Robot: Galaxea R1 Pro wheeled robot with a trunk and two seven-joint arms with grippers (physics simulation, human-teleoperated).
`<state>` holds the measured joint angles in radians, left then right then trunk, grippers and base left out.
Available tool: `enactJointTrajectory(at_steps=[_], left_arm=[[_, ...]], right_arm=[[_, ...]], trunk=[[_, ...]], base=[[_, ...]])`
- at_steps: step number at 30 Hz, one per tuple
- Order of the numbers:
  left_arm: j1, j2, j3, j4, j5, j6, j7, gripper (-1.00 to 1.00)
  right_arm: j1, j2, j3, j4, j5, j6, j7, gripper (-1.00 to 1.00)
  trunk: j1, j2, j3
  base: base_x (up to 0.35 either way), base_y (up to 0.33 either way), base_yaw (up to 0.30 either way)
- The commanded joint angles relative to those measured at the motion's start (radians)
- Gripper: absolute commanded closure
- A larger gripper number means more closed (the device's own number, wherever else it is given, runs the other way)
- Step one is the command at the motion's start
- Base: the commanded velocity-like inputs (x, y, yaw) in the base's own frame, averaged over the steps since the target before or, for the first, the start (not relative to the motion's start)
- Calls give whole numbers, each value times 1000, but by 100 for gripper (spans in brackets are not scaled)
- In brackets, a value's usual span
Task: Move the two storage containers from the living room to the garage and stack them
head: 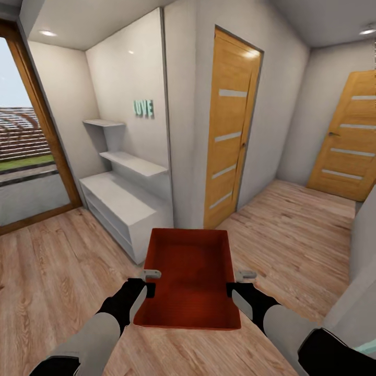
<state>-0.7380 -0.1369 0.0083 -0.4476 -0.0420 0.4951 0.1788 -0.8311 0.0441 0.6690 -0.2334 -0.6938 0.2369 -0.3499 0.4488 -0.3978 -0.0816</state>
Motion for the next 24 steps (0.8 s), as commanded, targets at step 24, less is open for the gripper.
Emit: enactJointTrajectory(at_steps=[24], left_arm=[[0, -1, -5, 43, 27, 2, 2, 100]], right_arm=[[-2, 1, -25, -30, 23, 6, -6, 100]], trunk=[[1, -2, -2]], base=[[321, 0, -234]])
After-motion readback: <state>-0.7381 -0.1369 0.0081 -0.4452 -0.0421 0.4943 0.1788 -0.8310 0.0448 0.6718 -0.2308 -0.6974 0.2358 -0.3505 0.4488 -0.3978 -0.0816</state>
